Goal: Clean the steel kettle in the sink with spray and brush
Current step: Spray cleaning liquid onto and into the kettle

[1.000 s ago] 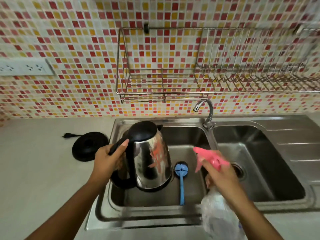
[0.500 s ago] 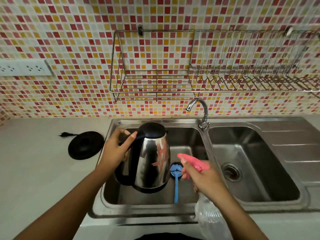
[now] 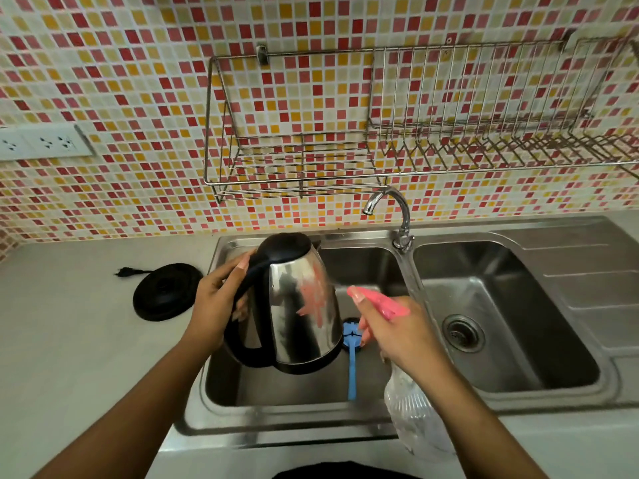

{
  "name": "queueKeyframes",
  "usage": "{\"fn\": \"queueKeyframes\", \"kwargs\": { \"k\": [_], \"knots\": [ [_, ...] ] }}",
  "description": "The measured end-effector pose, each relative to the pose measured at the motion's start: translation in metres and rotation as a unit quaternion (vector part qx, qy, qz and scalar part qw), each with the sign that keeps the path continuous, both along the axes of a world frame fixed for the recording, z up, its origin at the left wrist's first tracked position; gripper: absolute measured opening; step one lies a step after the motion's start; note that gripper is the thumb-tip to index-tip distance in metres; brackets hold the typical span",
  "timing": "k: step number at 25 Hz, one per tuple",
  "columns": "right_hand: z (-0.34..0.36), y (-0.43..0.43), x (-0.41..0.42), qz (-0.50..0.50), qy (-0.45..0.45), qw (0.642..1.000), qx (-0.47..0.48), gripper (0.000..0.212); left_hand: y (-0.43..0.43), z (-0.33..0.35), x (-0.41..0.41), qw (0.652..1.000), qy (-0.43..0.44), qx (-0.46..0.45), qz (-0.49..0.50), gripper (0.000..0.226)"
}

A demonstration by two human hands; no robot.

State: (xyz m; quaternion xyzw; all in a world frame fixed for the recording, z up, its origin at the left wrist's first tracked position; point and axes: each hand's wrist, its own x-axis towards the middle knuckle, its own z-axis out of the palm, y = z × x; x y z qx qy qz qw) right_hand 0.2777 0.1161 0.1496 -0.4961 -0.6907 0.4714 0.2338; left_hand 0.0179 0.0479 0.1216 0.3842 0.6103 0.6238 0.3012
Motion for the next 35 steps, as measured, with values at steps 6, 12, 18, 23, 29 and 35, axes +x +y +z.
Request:
{"fn": "queueKeyframes", "kwargs": {
  "k": [6,12,18,23,29,35],
  "knots": [
    [0.001,-0.001,0.0,-0.021,-0.003,1.0,0.0,0.049,0.001,-0.001,-0.006,1.0,-0.003,0.011,-0.005,0.033],
    [0.012,0.0,-0.008,-0.034,0.039,0.999,-0.007,0.059,0.008,0.0,-0.009,0.999,0.003,0.015,-0.03,0.033],
    [-0.008,-0.013,-0.012,-0.053,-0.033,0.996,0.063,0.079,0.015,0.002,-0.011,0.999,-0.028,0.011,-0.017,0.029],
    [-0.015,-0.02,-0.012,-0.068,-0.02,0.993,0.09,0.072,0.016,0.003,-0.012,0.998,-0.054,0.016,-0.011,0.03],
    [-0.022,-0.022,-0.014,-0.05,-0.035,0.996,0.07,0.07,0.015,0.006,-0.015,0.998,-0.063,0.026,-0.013,0.03],
    [-0.008,-0.013,-0.011,-0.063,-0.024,0.997,0.043,0.065,0.012,0.008,-0.02,0.998,-0.06,0.029,-0.017,0.028]
  ]
}}
